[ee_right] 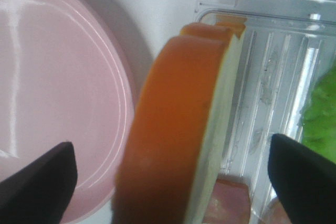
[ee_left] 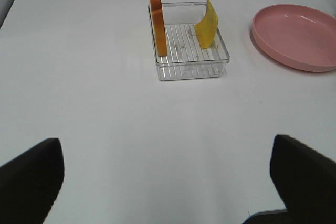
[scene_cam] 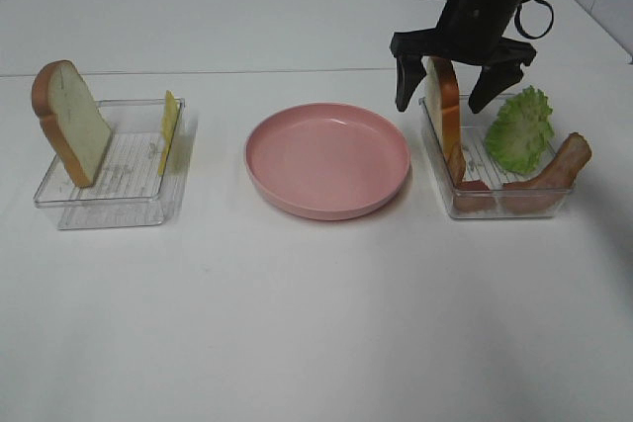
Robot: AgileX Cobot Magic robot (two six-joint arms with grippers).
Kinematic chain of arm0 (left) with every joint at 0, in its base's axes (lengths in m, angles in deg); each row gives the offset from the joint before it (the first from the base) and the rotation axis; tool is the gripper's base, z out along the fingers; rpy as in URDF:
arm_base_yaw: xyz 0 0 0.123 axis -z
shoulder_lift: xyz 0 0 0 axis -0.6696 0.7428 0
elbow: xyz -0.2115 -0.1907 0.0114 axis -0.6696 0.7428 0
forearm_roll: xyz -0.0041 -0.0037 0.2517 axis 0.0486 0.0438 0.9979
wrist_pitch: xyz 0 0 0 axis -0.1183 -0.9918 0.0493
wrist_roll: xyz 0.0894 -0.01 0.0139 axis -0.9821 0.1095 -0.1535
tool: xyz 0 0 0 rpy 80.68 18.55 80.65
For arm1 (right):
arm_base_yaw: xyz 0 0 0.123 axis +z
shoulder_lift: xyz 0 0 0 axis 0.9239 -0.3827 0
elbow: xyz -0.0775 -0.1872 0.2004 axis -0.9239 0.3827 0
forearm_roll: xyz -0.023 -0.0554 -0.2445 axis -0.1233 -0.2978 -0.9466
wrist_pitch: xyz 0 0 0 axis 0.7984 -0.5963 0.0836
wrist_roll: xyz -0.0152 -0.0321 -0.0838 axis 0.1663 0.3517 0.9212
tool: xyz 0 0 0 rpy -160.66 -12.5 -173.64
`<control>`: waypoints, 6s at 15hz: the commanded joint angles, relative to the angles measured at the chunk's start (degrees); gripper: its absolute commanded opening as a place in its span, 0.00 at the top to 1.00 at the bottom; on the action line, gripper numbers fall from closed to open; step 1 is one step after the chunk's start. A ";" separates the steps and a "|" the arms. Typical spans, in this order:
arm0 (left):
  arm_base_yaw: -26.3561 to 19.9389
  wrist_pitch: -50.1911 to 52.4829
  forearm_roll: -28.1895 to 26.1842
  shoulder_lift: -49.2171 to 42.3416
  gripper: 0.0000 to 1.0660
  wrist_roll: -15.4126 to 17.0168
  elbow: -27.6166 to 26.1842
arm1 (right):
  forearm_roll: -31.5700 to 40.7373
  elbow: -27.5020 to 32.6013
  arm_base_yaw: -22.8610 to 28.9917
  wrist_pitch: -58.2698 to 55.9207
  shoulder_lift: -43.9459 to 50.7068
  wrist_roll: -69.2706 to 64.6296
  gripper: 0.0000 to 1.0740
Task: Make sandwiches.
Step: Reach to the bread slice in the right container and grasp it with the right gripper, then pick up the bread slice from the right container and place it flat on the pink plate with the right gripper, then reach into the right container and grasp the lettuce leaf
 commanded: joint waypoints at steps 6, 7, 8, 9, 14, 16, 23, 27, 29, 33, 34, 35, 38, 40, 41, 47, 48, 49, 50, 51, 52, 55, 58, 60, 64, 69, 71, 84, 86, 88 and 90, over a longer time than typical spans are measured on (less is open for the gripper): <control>-0.06 0.46 -0.17 -0.97 0.06 0.06 0.17 | 0.29 -0.29 -0.34 -5.04 -0.52 0.57 0.73; -0.06 0.46 -0.17 -0.97 0.06 0.06 0.17 | 0.29 -0.29 -0.34 -5.04 -0.52 0.23 0.78; -0.06 0.46 -0.17 -0.97 0.06 0.06 0.17 | 0.29 -0.29 -0.34 -5.10 -0.52 0.23 0.83; -0.06 0.46 -0.17 -0.97 0.06 0.06 0.17 | 0.29 -0.29 -0.34 -5.21 -0.52 0.23 0.83; -0.06 0.46 -0.17 -0.97 0.06 0.06 0.17 | -1.43 -0.29 -0.34 -5.90 0.34 -1.38 1.00; -0.06 0.46 -0.17 -0.97 0.06 0.06 0.17 | -2.75 -0.29 -0.34 -6.93 3.21 -3.21 1.00; -0.06 0.46 -0.17 -0.97 0.06 0.06 0.17 | 5.27 0.06 -0.17 -6.93 16.39 -5.84 1.00; -0.06 0.46 -0.17 -0.97 0.06 0.06 0.17 | 21.77 10.14 2.69 3.09 19.02 0.57 1.00; -0.06 0.46 -0.17 -0.97 0.06 0.06 0.17 | 33.12 18.56 3.21 11.06 18.79 6.76 1.00; -0.06 0.46 -0.17 -0.97 0.06 0.06 0.17 | 44.40 24.58 3.72 17.93 13.69 12.26 1.00; -0.06 0.46 -0.17 -0.97 0.06 0.06 0.17 | 44.98 24.52 3.95 19.42 11.75 12.26 1.00; -0.06 0.46 -0.17 -0.97 0.06 0.06 0.17 | 45.15 24.52 4.64 21.54 9.22 12.26 1.00; -0.06 0.46 -0.17 -0.97 0.06 0.06 0.17 | 43.77 24.47 4.35 23.95 6.88 12.26 1.00; -0.06 0.46 -0.17 -0.97 0.06 0.06 0.17 | 43.89 24.47 4.53 26.53 5.50 12.38 1.00; -0.06 0.46 -0.17 -0.97 0.06 0.06 0.17 | 44.52 24.47 4.53 26.59 4.70 12.49 1.00; -0.06 0.46 -0.17 -0.97 0.06 0.06 0.17 | 44.69 24.47 4.53 26.07 2.12 13.06 1.00; -0.06 0.46 -0.17 -0.97 0.06 0.06 0.17 | 44.18 24.47 4.53 25.84 2.23 13.06 1.00; -0.06 0.46 -0.17 -0.97 0.06 0.06 0.17 | 43.37 24.47 4.53 25.61 2.41 13.01 0.98; -0.06 0.46 -0.17 -0.97 0.06 0.06 0.17 | 42.57 24.47 4.53 25.10 2.81 12.66 0.84; -0.06 0.46 -0.17 -0.97 0.06 0.06 0.17 | 42.23 24.47 4.53 24.64 3.38 12.20 0.58; -0.06 0.46 -0.17 -0.97 0.06 0.06 0.17 | 42.23 24.47 4.47 24.29 3.78 12.20 0.39; -0.06 0.46 -0.17 -0.97 0.06 0.06 0.17 | 41.94 24.47 4.47 23.84 4.41 12.20 0.28; -0.06 0.46 -0.17 -0.97 0.06 0.06 0.17 | 40.57 24.47 4.47 23.72 5.61 12.20 0.28; -0.06 0.46 -0.17 -0.97 0.06 0.06 0.17 | 37.24 24.47 4.47 23.72 6.93 11.34 0.28; -0.06 0.46 -0.17 -0.97 0.06 0.06 0.17 | 21.49 20.00 4.47 19.88 10.08 3.84 0.28; -0.06 0.46 -0.17 -0.97 0.06 0.06 0.17 | 1.95 9.68 4.47 7.68 12.43 -3.95 0.28; -0.06 0.46 -0.17 -0.97 0.06 0.06 0.17 | -11.52 6.30 4.47 1.38 12.49 -8.59 0.28; -0.06 0.46 -0.17 -0.97 0.06 0.06 0.17 | -5.90 5.84 -11.57 0.74 6.76 -2.18 0.29; -0.06 0.46 -0.17 -0.97 0.06 0.06 0.17 | -5.73 5.84 -11.57 2.06 5.21 -1.78 0.29; -0.06 0.46 -0.17 -0.97 0.06 0.06 0.17 | -5.61 5.84 -11.57 3.67 2.46 -1.55 0.29; -0.06 0.46 -0.17 -0.97 0.06 0.06 0.17 | -5.33 5.84 -11.57 4.13 1.60 -1.55 0.30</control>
